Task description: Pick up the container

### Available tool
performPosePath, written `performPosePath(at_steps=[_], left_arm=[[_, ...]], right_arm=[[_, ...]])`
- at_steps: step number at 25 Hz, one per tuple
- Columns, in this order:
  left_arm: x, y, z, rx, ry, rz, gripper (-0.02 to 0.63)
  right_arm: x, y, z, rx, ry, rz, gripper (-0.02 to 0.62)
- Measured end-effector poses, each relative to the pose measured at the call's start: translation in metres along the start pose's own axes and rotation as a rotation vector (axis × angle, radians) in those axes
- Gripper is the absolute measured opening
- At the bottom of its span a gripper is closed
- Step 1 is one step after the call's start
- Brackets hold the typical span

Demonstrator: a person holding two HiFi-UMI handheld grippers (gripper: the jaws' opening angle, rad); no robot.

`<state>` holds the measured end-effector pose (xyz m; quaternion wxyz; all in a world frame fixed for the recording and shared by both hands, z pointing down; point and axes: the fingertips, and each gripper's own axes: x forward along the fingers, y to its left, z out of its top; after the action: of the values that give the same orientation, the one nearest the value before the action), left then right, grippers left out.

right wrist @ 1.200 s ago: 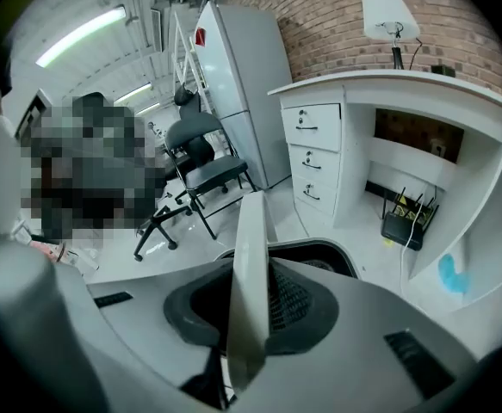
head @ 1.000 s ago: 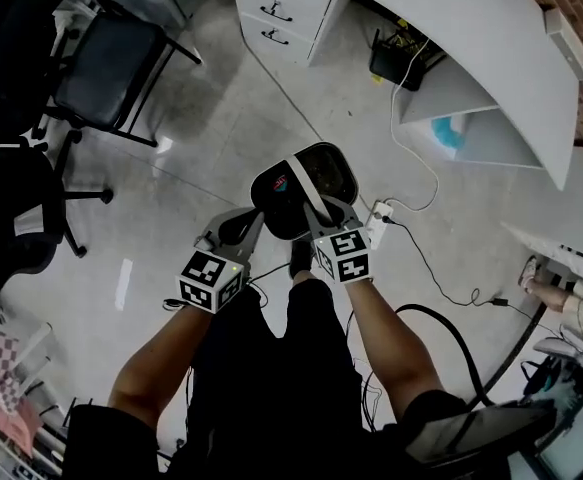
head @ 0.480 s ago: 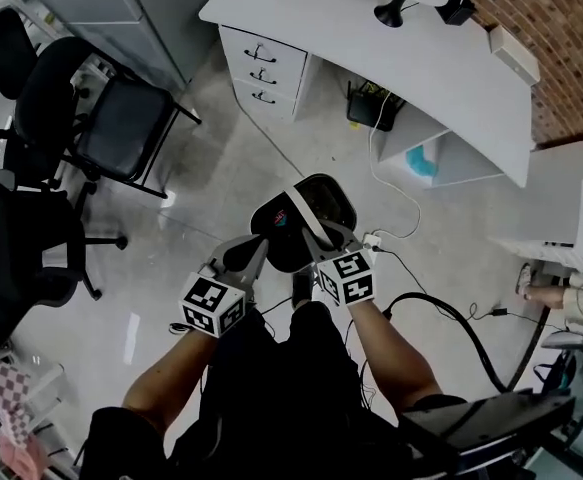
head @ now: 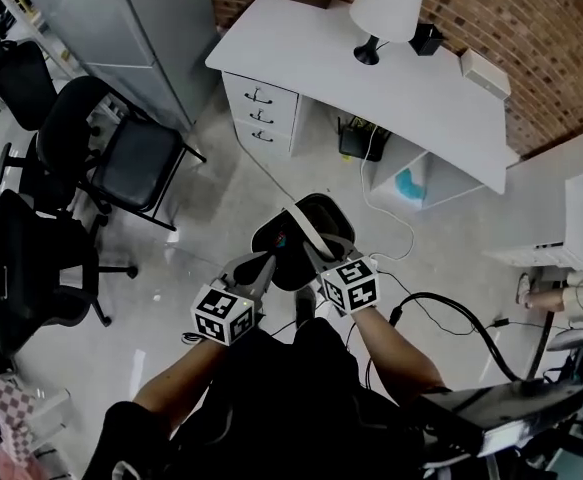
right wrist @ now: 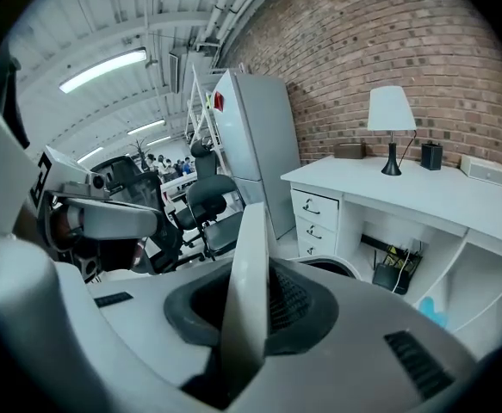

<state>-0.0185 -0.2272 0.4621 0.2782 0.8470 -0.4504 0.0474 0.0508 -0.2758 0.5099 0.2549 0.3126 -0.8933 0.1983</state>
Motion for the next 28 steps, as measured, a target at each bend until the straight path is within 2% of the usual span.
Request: performPosePath(at_steps=[7,14,20,28], left_arm=[[-0.03,-0.008,0.047,0.025,-0.089,0.018,0.008],[-0.057,-0.001,0.077,0.028,-0.148,0.057,0.008],[-0.061,-0.013,0.106,0.105,-0.179,0.046,0.008],[-0.059,-0.013,0.119,0.089,-0.203,0.038,0.008]], right_arm=[[-0.036,0.015,0.038,-0.015,-0.043,-0.01,0.061],[-0.066,0.02,0.069,0.003,-0.078,-0.023,0.061],[-0.084,0.019,0.085,0.019,-0.108,-0.044,0.061],[-0.102,0.021,0.098,0.029,-0.133,-0.07,0.061]])
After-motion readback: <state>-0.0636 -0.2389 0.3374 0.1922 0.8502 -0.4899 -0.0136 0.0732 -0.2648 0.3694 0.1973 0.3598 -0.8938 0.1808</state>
